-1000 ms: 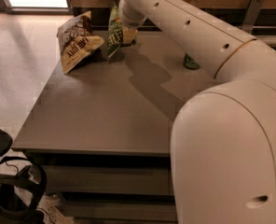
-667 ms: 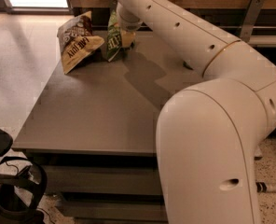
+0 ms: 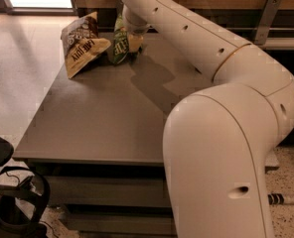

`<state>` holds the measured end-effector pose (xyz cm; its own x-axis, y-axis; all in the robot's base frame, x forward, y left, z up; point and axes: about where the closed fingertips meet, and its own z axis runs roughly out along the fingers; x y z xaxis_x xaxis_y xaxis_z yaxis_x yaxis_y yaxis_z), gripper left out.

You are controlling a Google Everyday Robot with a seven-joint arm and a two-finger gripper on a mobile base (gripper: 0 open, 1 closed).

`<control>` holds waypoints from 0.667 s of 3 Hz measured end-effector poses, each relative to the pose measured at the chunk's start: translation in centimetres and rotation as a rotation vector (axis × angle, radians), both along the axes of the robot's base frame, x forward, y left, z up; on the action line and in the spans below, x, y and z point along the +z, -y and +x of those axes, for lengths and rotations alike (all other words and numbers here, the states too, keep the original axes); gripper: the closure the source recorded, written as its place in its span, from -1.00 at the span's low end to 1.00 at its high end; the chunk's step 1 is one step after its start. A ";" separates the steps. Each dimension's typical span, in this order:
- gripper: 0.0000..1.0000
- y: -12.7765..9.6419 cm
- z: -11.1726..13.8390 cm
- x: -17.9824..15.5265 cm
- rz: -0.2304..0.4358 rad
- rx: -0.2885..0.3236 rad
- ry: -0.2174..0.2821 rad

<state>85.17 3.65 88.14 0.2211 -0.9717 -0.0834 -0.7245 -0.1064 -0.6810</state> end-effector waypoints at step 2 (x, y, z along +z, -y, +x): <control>-0.82 -0.2 0.1 -0.8 -0.004 0.003 -0.010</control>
Offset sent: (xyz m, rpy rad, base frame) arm 0.0002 0.0006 -0.0025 -0.0014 0.0032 0.0008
